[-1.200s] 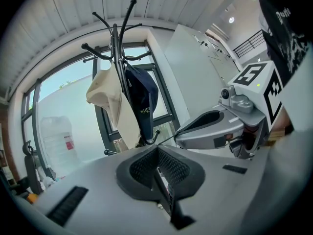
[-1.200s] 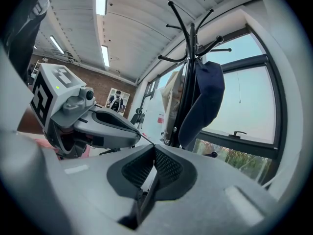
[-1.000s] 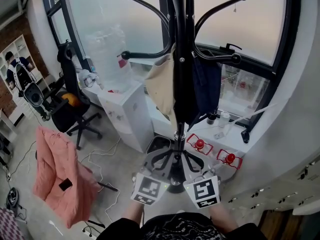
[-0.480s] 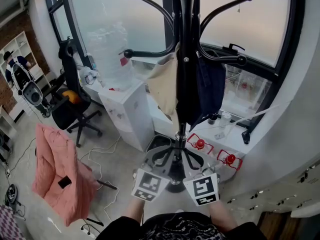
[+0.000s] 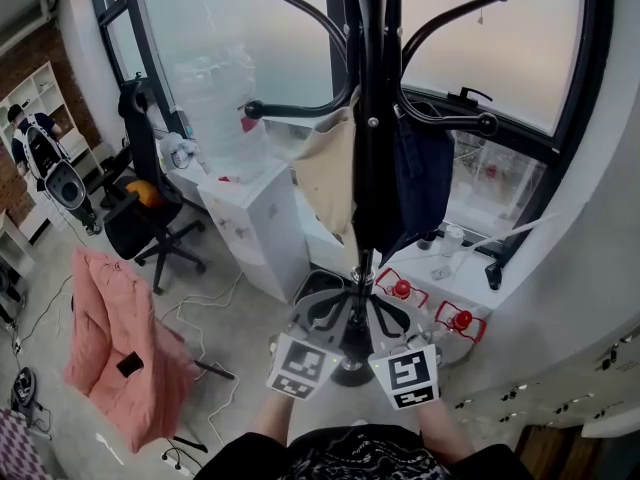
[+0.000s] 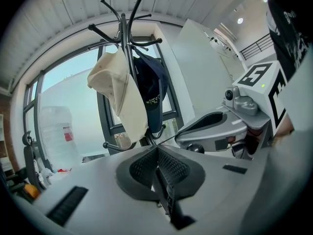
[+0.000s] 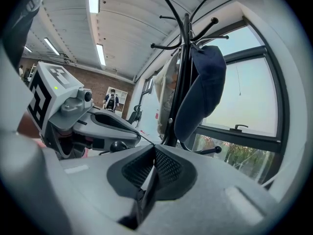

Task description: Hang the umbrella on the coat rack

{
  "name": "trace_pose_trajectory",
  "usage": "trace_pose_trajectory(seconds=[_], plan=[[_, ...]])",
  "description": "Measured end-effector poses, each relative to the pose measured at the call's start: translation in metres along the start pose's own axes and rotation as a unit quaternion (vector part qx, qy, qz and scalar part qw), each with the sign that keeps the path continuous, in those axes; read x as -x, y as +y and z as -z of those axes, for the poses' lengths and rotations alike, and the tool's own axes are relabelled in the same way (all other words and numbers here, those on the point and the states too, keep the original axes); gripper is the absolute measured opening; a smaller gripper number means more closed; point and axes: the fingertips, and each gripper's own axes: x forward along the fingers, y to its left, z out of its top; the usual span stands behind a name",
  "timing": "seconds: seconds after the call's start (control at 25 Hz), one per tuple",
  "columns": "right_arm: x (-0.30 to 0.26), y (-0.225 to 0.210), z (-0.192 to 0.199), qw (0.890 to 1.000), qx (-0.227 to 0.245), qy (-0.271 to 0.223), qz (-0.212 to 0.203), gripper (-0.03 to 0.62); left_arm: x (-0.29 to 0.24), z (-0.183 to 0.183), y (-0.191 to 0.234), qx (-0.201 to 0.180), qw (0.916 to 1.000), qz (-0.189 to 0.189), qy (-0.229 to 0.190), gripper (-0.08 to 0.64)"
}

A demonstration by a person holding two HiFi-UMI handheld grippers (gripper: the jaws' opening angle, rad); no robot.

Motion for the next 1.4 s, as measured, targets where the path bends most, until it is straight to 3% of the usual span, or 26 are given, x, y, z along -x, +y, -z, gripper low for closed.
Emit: trace_pose_trajectory(seconds=[0.56, 1.4], plan=[[-0.018, -0.007, 0.012, 1.0, 0.0, 0.008, -0.019, 0.006, -0.016, 0.012, 0.008, -0.006, 0.9999, -0.003, 0.008, 0.009], [-0.03, -0.006, 0.032, 0.999, -0.014, 0.03, -0.019, 0.008, -0.028, 0.033, 0.006, 0.052, 0.9985, 0.016, 0.011, 0.009]])
